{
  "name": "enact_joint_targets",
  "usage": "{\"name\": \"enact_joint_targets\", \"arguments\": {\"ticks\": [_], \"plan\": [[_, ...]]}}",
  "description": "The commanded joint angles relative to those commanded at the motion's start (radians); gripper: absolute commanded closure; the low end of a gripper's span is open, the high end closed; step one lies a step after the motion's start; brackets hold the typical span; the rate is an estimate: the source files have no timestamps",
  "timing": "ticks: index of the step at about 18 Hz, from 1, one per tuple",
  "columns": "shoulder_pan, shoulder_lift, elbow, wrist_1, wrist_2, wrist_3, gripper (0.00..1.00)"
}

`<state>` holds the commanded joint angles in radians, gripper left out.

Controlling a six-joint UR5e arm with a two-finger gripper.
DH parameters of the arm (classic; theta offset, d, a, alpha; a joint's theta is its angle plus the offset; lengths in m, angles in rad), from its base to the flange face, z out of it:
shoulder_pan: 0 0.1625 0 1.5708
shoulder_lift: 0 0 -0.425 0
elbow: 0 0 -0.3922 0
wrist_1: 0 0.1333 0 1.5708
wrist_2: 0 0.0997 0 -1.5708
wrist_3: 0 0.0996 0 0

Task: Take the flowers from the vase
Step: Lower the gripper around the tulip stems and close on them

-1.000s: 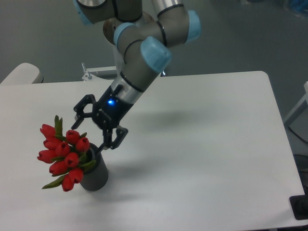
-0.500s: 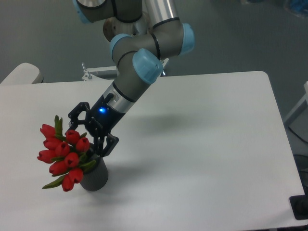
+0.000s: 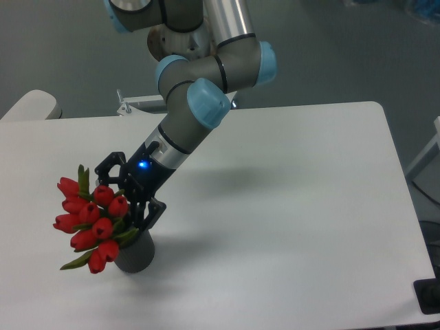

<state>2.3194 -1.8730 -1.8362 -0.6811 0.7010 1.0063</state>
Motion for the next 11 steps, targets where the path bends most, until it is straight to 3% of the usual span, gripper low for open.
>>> {"name": "enact_joint_targets", "arguments": {"ticks": [4, 7, 11], "plan": [[-0.005, -0.011, 0.012, 0.0, 0.0, 0.002, 0.01], [-0.006, -0.015, 0.011, 0.0, 0.0, 0.003, 0.35], [-0.005, -0.02, 0.017, 0.0, -0.003, 0.006, 0.46]]}}
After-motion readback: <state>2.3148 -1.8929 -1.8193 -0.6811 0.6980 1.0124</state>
